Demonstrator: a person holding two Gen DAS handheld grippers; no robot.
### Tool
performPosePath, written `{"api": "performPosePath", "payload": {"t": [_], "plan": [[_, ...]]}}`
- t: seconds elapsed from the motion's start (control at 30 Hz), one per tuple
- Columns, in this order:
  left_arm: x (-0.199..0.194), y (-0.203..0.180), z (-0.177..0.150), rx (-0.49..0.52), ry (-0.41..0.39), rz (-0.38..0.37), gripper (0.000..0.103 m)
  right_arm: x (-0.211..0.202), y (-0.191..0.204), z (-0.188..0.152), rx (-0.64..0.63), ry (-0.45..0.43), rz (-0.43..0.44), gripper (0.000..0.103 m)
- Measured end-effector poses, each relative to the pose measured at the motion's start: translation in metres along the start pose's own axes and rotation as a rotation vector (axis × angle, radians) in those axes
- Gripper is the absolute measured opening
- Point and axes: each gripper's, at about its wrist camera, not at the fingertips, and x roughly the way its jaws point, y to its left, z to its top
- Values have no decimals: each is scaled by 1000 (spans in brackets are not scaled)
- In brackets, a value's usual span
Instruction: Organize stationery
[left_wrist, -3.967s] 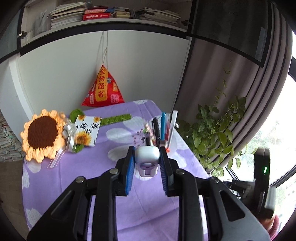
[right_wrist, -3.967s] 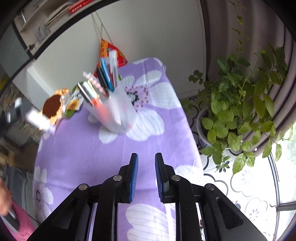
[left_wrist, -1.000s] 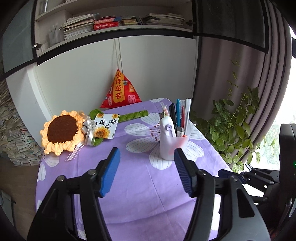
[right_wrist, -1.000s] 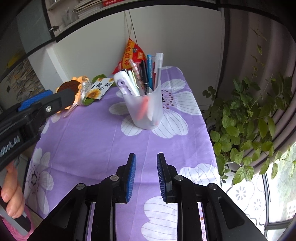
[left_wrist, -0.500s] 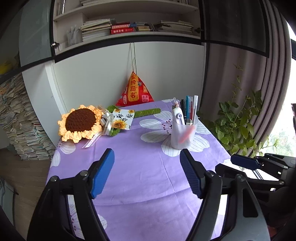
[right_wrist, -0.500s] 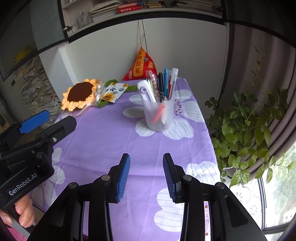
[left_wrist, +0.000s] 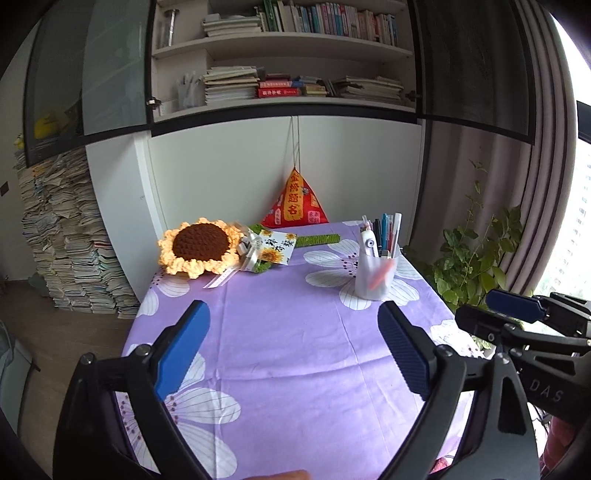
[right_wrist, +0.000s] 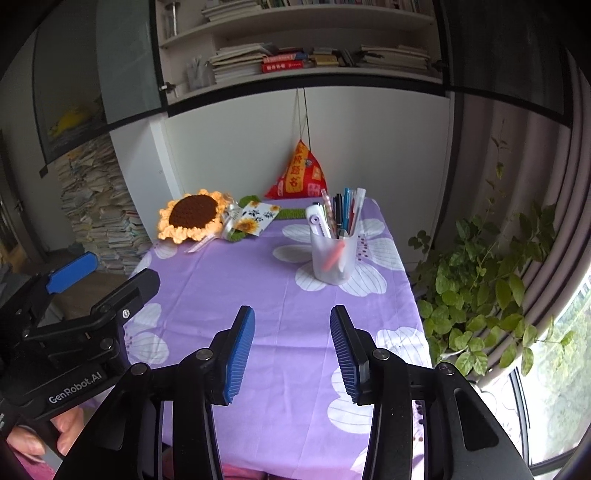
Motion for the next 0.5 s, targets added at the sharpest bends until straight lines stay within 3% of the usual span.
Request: {"api": "performPosePath", "payload": {"t": [0.5], "plan": [[-83, 26, -3, -44, -158, 70, 101, -71, 30, 2, -21, -154, 30, 44]]}}
